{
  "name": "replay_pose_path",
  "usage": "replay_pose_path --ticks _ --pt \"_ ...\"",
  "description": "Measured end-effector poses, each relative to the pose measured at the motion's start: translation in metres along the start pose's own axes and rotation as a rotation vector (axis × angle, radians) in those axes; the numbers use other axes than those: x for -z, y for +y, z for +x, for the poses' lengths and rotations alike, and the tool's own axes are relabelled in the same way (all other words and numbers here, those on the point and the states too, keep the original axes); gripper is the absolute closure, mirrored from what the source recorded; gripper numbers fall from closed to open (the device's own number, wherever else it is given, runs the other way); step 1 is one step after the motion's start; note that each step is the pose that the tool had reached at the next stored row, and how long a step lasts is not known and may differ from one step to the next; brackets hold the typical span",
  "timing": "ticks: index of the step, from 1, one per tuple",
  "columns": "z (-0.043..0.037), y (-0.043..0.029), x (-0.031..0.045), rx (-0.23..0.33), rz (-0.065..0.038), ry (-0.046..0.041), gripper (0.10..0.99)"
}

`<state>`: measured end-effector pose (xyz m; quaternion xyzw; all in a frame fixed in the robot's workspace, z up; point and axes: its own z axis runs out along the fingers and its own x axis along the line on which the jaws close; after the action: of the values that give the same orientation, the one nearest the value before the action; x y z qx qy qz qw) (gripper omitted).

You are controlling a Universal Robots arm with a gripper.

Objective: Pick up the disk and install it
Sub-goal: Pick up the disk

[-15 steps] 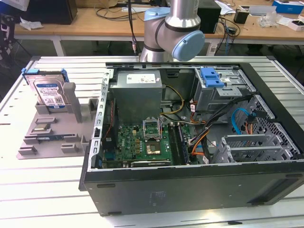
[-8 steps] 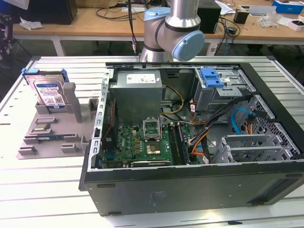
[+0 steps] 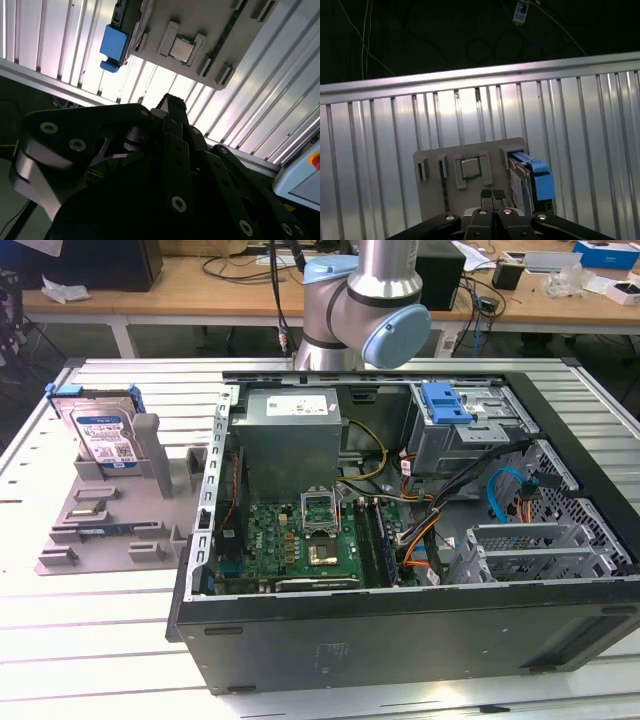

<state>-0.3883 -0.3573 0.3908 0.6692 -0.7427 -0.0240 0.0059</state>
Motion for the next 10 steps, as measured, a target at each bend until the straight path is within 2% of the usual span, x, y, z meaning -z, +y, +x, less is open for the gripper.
replay_pose_path --ticks 8,10 --pt "0.0 0.0 0.0001 0.094 -0.002 0.0041 0.98" --pt "0.0 0.0 0.0001 0.131 -0.003 0.0058 0.98"
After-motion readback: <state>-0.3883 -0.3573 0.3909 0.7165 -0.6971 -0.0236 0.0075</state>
